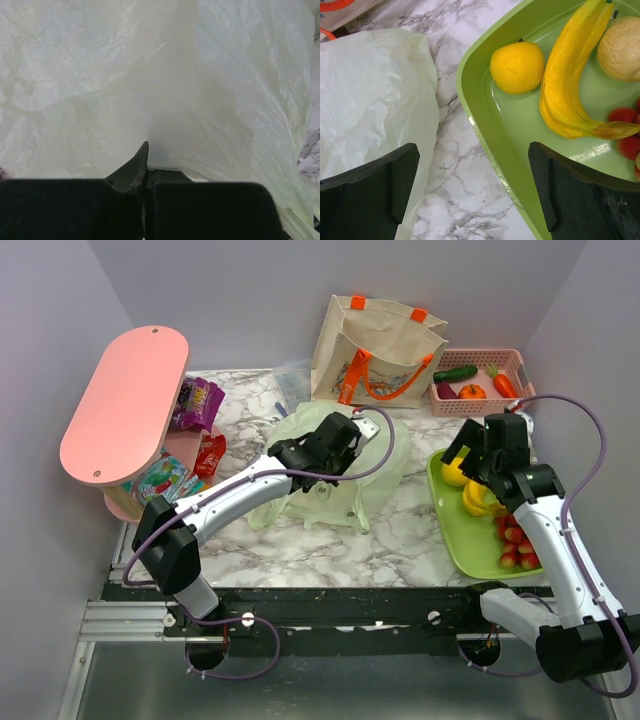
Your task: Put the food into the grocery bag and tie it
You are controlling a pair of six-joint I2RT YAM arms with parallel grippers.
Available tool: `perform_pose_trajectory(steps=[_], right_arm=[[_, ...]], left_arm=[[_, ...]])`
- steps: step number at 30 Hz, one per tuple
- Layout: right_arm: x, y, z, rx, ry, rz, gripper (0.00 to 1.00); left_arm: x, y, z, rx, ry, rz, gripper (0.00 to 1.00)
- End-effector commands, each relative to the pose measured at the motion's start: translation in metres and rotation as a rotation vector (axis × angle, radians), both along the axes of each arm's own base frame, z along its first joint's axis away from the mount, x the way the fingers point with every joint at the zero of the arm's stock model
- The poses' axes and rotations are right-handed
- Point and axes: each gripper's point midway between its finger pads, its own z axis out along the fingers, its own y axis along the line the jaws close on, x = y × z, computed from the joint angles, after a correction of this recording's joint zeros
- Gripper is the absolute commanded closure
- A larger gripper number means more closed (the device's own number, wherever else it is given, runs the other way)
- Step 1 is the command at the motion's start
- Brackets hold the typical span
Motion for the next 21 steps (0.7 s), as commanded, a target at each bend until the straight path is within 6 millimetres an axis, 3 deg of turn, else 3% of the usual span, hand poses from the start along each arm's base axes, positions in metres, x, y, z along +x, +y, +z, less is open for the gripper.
perform_pose_trajectory(steps=[1,4,11,16,21], right_arm=[[-0.006,-0.002,-0.016,-0.001,0.057,-0.007,0.0],[-0.001,-0.006,-0.022,-0.014,0.066,-0.041,0.0],[0.015,-0.01,-0.033,-0.027,0.1,-0.091,0.0],[0.022,-0.008,-0.026,-0.024,0.089,-0.083,0.0],[0.025,0.014,-0.017,0.06,0.059,0.008,0.0]], left_arm=[[-0.019,-0.014,-0.003,-0.073,0.096,-0.036,1.0],[-0.021,-0.016,0.007,-0.118,0.094,-0.025,1.0],[-0.031,-0.015,0.054,-0.335,0.193,0.033,1.0],[-0.028,0.014,0.101,-0.296,0.161,0.215,1.0],[-0.03,0.054,0.14,-0.249,0.089,0.393,1.0]])
